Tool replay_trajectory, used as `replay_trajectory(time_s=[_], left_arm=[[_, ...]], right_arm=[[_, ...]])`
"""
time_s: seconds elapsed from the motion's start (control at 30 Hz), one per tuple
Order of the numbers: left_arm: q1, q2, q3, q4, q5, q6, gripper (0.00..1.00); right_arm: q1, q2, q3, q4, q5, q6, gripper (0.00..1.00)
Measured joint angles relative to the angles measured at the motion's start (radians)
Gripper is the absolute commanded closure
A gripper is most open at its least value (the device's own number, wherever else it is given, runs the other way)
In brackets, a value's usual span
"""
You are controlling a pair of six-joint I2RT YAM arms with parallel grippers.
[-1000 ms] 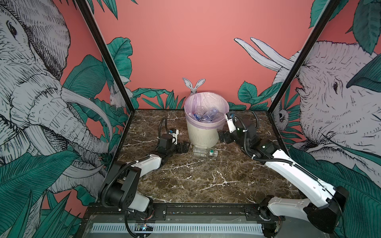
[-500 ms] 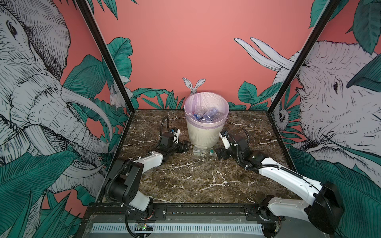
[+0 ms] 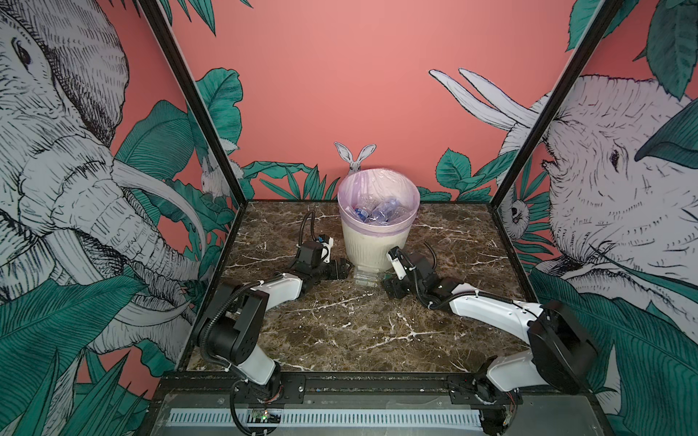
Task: Throw the plastic bottles in the bin
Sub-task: 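Lower the right gripper toward the green-cap bottle beside the bin, then close the right gripper on the small clear green-cap bottle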
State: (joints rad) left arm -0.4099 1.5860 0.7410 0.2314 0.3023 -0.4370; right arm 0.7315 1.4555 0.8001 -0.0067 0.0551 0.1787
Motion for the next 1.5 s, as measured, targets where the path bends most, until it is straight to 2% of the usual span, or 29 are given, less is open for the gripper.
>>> replay_trajectory(time_s=[0.47, 0.97, 1.1, 1.27, 1.5], left_arm=[[-0.001, 0.039, 0.025, -0.048, -0.006, 0.008, 0.08], [-0.009, 0.112, 0.093, -0.13, -0.007, 0.019, 0.08], [-0.011, 0.14, 0.116, -0.153, -0.007, 0.029, 0.08], [-0.02, 0.14, 0.128, -0.179, -0.007, 0.037, 0.08], [-0.026, 0.14, 0.128, -0.183, -0.006, 0.042, 0.08]], right_arm=[[0.004, 0.117, 0.001, 0.039, -0.101, 0.001, 0.11], [0.129, 0.109, 0.007, 0.022, -0.179, -0.005, 0.11], [0.138, 0.046, -0.002, 0.013, -0.148, -0.007, 0.08], [0.104, -0.05, -0.014, 0.013, -0.068, -0.007, 0.03], [0.009, 0.003, -0.024, 0.043, -0.059, -0.012, 0.01]])
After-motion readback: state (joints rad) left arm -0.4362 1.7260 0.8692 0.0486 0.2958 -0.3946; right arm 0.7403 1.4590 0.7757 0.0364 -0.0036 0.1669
